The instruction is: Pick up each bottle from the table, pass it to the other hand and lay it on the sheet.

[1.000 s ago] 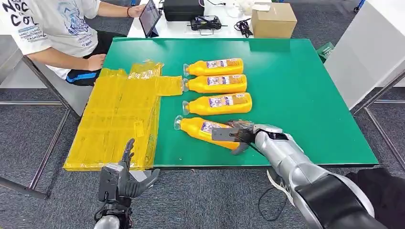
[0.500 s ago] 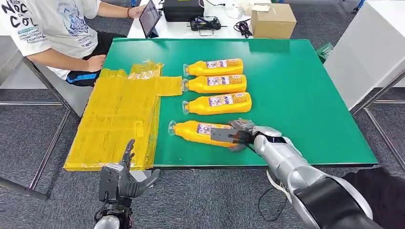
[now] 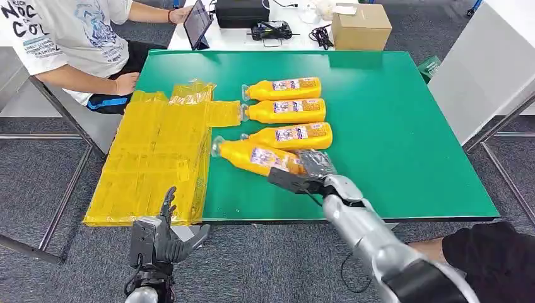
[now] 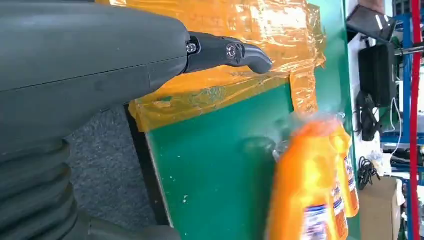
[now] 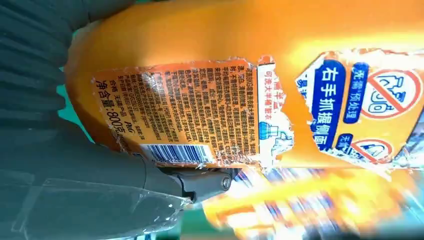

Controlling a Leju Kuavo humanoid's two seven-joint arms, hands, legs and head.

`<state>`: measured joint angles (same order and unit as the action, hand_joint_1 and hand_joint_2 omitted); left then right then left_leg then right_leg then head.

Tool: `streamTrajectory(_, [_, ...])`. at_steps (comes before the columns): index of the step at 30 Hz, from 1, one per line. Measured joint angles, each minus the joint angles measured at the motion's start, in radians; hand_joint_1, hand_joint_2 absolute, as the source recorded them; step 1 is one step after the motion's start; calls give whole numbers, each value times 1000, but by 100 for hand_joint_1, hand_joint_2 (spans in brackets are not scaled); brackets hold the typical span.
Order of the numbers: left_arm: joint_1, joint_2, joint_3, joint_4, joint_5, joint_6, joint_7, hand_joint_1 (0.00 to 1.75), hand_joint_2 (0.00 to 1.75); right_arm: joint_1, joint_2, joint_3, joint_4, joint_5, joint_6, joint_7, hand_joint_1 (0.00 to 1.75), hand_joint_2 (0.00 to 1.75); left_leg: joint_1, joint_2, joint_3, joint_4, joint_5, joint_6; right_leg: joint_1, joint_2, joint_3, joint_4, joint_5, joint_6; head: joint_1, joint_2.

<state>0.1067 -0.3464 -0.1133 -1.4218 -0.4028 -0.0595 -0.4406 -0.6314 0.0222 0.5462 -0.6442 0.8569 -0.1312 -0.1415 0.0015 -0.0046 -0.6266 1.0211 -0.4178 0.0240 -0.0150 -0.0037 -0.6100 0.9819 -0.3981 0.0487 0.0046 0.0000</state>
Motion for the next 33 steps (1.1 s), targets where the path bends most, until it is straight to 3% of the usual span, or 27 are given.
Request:
streamTrajectory(7, [8,0,-4,-14,31,19,22,0,175,202,78,-171,-426,112,-73,-15,175,175,0,-4,-3,0,0,0,0,-1,-2,0,-1,0,0,0])
streamTrajectory(12, [13,0,-16,-26,82,15,35,0,175,356,160,-306,-781,70,-99,-103,175,175,0,-7,-6,0,0,0,-1,-4,-3,0,-2,0,0,0])
streamTrajectory(15, [13,0,-19,-32,103,6,37,0,175,404,183,-368,-891,52,-101,-139,175,175,-1,-5,-5,0,-1,0,-1,-4,-3,-1,-1,0,0,0])
streamTrajectory(20, [14,0,-24,-37,172,-27,44,0,175,452,216,-429,-976,30,-100,-171,175,175,-1,-5,-5,0,-1,0,-1,-4,-4,-1,-1,0,0,0])
streamTrajectory(24, [14,0,-28,-38,324,-141,58,0,175,480,234,-486,-983,-30,-68,-230,175,175,-1,-5,-5,0,-1,0,-1,-4,-3,0,-1,0,0,0])
streamTrajectory(29, [26,0,-49,-38,468,-283,58,0,175,543,256,-534,-939,-141,30,-350,175,175,-1,-5,-5,0,-1,0,-1,-4,-4,0,-1,0,0,0])
streamTrajectory(33, [27,3,-72,-38,520,-309,58,0,175,583,275,-534,-854,-172,59,-401,175,175,-1,-5,-5,0,-1,0,-1,-4,-4,-1,-2,0,0,0])
